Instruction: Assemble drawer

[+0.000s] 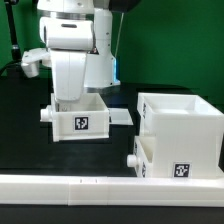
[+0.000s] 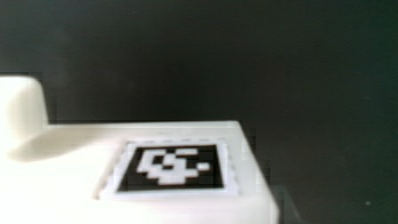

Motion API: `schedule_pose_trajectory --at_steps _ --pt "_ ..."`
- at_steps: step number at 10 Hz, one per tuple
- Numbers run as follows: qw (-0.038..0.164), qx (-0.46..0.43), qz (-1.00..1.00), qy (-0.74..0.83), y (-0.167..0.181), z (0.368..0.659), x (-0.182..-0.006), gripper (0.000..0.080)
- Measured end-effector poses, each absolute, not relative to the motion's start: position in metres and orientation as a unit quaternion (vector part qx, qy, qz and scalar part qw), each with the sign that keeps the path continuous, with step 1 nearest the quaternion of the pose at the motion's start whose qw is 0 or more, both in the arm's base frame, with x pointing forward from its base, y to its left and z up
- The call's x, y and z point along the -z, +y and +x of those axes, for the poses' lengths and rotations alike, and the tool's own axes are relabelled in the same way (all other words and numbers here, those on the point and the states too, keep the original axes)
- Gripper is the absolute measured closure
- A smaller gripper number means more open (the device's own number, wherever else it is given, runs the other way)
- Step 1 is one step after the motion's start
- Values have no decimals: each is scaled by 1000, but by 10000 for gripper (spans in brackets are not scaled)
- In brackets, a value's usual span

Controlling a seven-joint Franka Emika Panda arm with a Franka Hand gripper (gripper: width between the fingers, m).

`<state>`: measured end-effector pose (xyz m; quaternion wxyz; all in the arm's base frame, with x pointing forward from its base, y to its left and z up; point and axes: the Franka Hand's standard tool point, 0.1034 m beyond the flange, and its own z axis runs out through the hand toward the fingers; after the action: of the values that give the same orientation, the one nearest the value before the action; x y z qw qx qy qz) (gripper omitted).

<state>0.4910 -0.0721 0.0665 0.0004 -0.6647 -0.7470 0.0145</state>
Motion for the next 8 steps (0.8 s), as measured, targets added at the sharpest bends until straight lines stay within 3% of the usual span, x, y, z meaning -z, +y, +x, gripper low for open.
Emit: schedule_pose_trajectory --at_steps 5,8 --pt "-1 -13 -670 -742 -73 495 -65 757" --pt "-7 -6 -725 -688 -49 509 -68 757"
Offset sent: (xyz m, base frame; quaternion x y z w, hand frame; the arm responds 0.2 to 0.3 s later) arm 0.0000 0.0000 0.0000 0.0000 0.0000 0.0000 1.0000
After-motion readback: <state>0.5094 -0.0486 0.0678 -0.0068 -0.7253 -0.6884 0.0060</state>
